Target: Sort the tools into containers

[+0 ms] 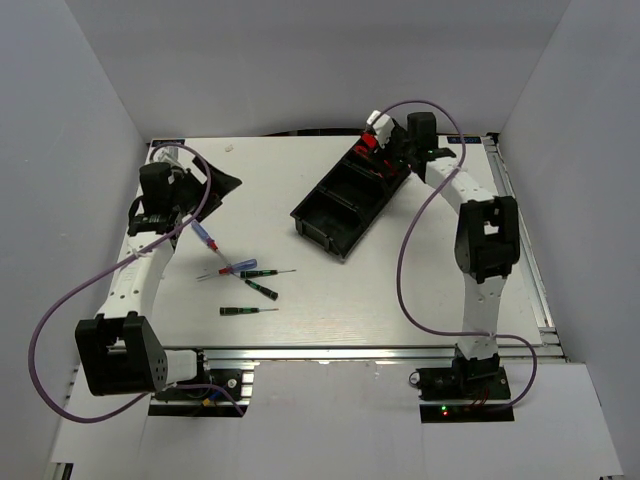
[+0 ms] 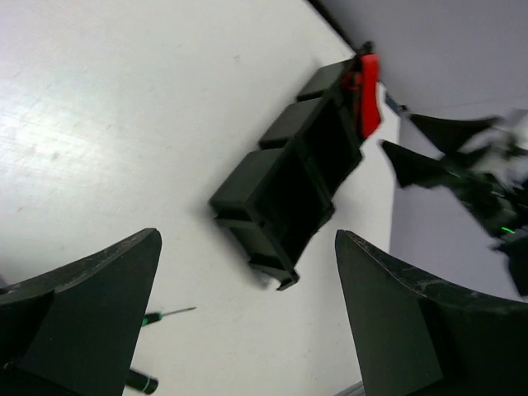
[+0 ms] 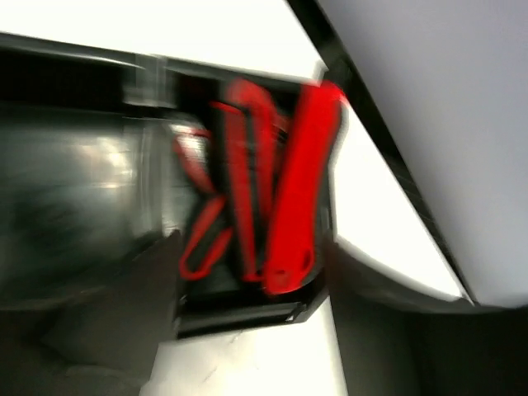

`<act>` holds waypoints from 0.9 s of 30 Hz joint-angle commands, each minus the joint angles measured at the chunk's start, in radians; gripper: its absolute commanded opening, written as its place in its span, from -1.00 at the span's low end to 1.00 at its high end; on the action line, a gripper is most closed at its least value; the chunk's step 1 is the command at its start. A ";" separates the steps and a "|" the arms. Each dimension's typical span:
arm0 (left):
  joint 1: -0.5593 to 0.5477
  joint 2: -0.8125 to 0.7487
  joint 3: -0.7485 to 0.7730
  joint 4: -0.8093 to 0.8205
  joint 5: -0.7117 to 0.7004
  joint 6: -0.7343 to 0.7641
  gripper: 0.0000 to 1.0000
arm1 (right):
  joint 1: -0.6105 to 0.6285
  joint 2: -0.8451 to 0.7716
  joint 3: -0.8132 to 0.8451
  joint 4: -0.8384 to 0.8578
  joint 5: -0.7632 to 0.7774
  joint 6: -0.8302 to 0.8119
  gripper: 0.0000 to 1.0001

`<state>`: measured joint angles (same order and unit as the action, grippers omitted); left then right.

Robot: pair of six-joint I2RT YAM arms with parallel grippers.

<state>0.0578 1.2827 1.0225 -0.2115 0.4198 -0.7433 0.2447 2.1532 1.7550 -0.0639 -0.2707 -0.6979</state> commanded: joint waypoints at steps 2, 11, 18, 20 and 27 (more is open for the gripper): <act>0.008 -0.022 0.011 -0.231 -0.146 0.036 0.87 | -0.007 -0.191 0.026 -0.332 -0.382 -0.069 0.79; 0.011 0.102 -0.006 -0.420 -0.378 0.035 0.07 | 0.103 -0.387 -0.235 -0.519 -0.674 -0.104 0.79; 0.028 0.315 0.088 -0.430 -0.506 0.088 0.24 | 0.134 -0.443 -0.344 -0.494 -0.691 -0.020 0.77; 0.037 0.360 0.117 -0.433 -0.526 0.094 0.28 | 0.136 -0.444 -0.344 -0.510 -0.682 -0.020 0.77; 0.056 0.507 0.226 -0.440 -0.553 0.107 0.28 | 0.136 -0.461 -0.347 -0.525 -0.668 -0.018 0.76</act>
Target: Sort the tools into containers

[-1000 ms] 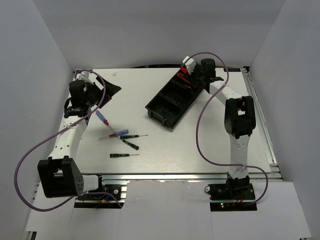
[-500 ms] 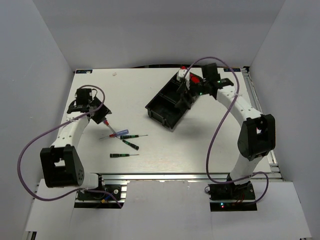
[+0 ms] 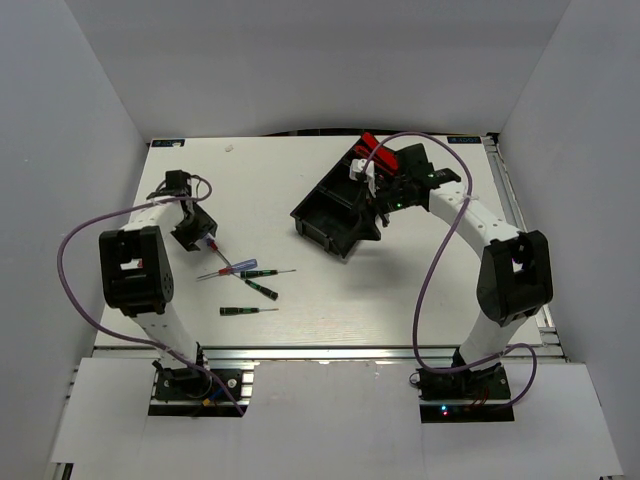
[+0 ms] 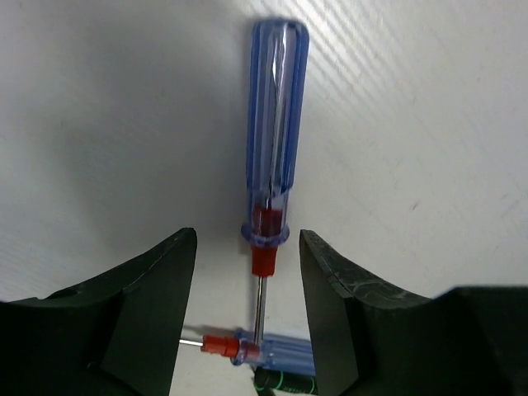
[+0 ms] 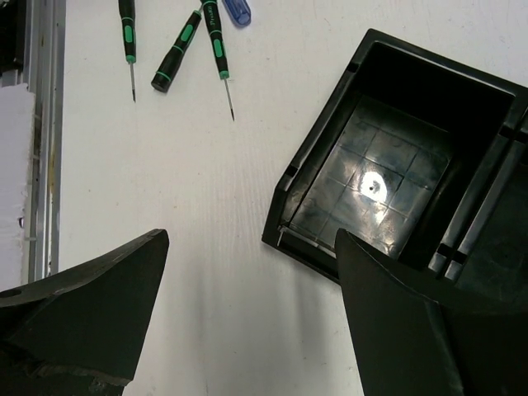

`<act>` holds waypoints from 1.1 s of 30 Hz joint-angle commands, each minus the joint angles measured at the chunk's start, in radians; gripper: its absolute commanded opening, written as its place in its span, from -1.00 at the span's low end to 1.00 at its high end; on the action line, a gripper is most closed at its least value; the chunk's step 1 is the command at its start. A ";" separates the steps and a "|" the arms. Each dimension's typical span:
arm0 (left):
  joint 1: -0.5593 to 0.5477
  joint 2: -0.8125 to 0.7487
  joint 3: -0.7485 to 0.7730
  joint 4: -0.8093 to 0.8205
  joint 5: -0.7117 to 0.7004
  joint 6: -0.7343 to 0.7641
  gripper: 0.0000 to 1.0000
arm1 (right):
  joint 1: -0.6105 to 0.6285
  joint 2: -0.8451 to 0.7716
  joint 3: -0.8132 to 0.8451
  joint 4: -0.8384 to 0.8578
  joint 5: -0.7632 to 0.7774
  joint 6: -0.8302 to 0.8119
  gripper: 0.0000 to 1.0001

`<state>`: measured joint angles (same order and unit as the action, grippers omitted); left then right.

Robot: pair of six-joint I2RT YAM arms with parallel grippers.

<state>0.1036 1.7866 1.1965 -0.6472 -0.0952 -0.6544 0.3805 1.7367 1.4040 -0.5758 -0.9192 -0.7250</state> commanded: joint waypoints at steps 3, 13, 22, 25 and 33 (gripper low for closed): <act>0.016 0.062 0.092 -0.011 -0.035 0.024 0.25 | -0.002 -0.052 0.003 -0.015 -0.017 0.012 0.76; 0.028 0.209 0.195 -0.014 -0.026 0.026 -0.05 | -0.002 -0.062 -0.002 -0.018 -0.010 0.013 0.76; 0.050 0.249 0.284 -0.019 -0.006 0.010 -0.75 | -0.003 -0.075 -0.019 -0.021 -0.004 0.012 0.76; 0.054 0.255 0.345 -0.026 0.023 0.009 -1.00 | -0.008 -0.077 -0.026 -0.019 0.000 0.012 0.76; 0.050 0.220 0.479 0.013 0.392 -0.065 -1.00 | -0.061 -0.071 0.039 -0.027 -0.006 0.013 0.76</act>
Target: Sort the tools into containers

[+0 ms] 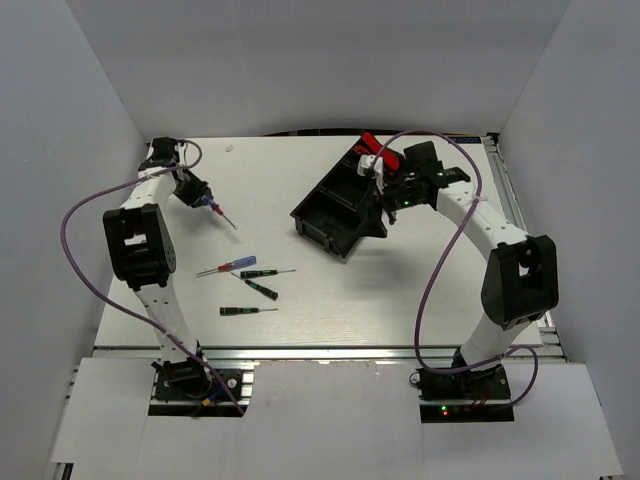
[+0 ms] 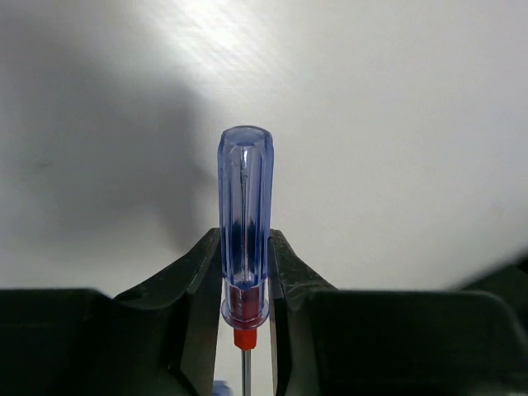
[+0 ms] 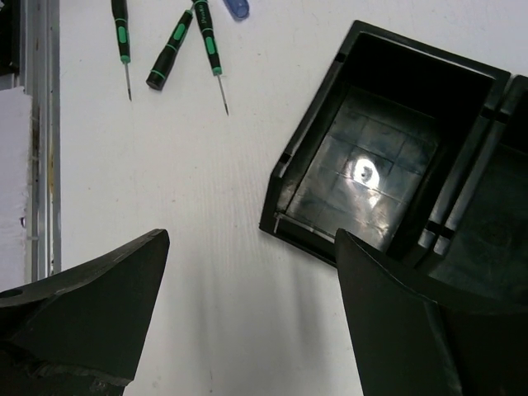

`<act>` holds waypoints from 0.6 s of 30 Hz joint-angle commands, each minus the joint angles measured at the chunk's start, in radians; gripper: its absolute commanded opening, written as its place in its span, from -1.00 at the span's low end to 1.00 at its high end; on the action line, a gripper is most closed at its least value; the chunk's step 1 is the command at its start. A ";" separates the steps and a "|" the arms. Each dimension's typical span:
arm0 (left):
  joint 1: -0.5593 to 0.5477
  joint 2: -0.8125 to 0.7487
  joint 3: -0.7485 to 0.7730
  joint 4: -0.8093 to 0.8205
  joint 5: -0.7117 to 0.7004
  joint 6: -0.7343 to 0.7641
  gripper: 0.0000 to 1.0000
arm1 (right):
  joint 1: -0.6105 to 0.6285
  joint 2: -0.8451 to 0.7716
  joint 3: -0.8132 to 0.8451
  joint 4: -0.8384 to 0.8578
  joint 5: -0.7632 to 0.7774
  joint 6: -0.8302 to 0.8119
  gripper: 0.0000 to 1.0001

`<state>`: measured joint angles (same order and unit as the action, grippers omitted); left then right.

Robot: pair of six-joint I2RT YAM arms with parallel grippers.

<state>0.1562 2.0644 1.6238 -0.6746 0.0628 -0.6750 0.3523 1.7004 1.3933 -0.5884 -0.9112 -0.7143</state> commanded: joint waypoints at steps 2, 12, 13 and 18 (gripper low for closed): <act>-0.021 -0.099 0.035 0.091 0.325 -0.093 -1.00 | -0.074 -0.031 0.075 -0.016 -0.025 -0.005 0.76; -0.269 -0.107 0.100 0.338 0.542 -0.284 -1.00 | -0.248 -0.024 0.162 0.035 -0.043 0.025 0.76; -0.320 -0.090 0.119 0.348 0.540 -0.325 -1.00 | -0.262 -0.025 0.156 0.039 -0.046 0.033 0.76; -0.454 0.048 0.273 0.362 0.479 -0.434 -1.00 | -0.280 -0.050 0.112 0.081 -0.057 0.072 0.76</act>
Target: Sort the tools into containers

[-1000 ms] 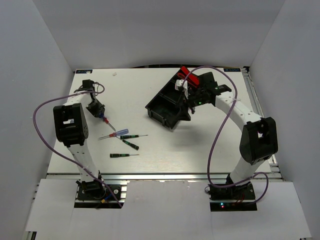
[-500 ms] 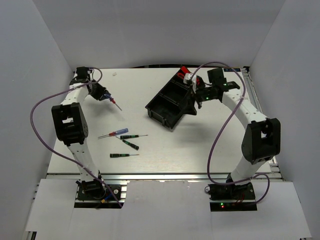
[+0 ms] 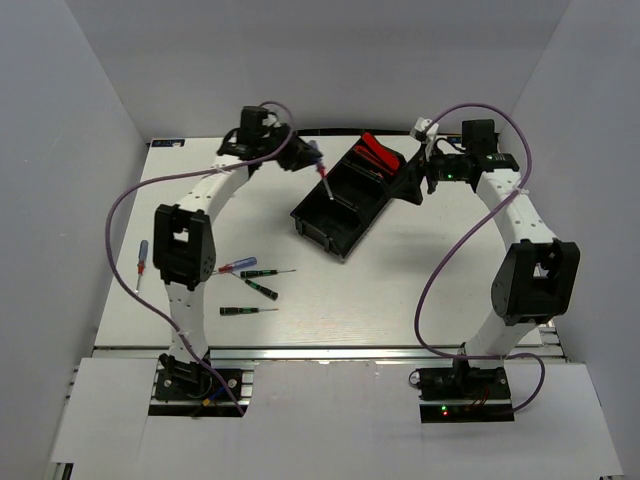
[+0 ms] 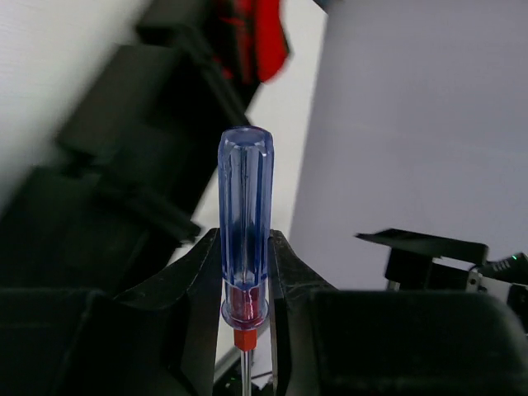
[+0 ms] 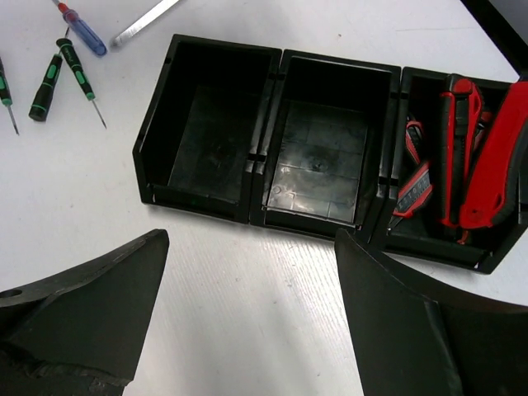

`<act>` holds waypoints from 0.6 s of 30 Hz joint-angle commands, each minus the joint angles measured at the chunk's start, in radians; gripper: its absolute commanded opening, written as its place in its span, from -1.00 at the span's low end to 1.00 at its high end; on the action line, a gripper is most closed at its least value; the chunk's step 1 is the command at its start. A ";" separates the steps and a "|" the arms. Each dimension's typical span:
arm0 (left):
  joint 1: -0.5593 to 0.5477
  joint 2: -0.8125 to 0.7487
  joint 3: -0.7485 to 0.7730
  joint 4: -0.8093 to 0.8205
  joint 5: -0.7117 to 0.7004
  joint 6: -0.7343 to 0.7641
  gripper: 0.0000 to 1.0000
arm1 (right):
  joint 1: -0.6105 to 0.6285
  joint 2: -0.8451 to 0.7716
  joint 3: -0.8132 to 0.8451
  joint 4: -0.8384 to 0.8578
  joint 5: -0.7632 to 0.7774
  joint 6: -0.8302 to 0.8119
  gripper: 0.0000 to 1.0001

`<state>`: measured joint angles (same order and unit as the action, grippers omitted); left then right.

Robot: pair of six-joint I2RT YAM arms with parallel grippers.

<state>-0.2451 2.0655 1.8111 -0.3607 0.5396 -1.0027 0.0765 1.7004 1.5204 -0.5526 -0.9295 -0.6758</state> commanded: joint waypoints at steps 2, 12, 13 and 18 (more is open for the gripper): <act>-0.095 0.079 0.122 0.046 -0.024 -0.154 -1.00 | -0.006 -0.061 -0.041 0.049 -0.040 0.038 0.76; -0.200 0.223 0.249 0.029 -0.131 -0.251 -1.00 | -0.027 -0.120 -0.124 0.089 -0.051 0.067 0.77; -0.204 0.223 0.249 0.026 -0.142 -0.252 -1.00 | -0.029 -0.120 -0.129 0.091 -0.052 0.067 0.77; -0.220 0.251 0.272 -0.017 -0.222 -0.244 -0.97 | -0.035 -0.134 -0.152 0.100 -0.060 0.074 0.77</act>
<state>-0.4515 2.3482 2.0235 -0.3687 0.3794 -1.2350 0.0494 1.6081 1.3869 -0.4873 -0.9535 -0.6159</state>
